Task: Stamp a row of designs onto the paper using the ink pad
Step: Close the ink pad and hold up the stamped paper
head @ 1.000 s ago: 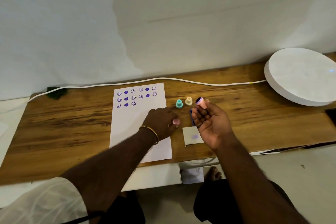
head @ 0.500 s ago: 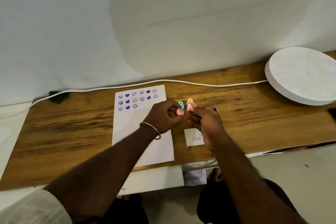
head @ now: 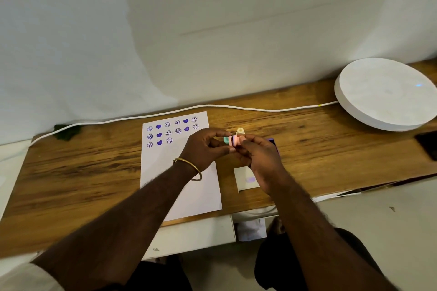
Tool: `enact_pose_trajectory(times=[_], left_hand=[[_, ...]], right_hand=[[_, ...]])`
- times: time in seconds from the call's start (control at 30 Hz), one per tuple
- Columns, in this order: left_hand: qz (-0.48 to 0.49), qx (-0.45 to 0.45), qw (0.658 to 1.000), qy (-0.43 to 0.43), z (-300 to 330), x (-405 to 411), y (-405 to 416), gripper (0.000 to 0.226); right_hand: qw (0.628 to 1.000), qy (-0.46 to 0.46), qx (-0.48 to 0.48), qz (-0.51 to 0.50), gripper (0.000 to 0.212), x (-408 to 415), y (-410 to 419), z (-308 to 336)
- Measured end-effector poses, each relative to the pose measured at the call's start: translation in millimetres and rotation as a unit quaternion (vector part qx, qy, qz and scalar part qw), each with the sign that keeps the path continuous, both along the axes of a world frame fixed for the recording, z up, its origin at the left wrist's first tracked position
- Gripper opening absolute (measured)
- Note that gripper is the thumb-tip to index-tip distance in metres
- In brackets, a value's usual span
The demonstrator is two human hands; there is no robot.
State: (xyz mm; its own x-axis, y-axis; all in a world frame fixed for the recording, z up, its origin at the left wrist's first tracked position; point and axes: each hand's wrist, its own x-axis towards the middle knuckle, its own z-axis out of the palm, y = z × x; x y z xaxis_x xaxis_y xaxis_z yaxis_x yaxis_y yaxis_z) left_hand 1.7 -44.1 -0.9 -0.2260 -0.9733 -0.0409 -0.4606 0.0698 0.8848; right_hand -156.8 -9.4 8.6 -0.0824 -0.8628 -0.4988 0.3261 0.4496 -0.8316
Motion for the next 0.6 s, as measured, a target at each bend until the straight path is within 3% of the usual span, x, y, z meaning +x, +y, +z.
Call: enact_pose_trajectory(times=[0.43,0.6], left_hand=[[-0.034,-0.006,0.998,-0.056,-4.6,2.5,-6.5,0.035],[-0.041,-0.001,0.997,-0.062,-2.7,-5.4,-7.2,0.034]], right_hand=[[0.995,0.078,-0.026,0.048,0.03,-3.7,0.4,-3.2],[0.998,0.048,-0.011,0.042,0.027,-9.6,0.2,-6.6]])
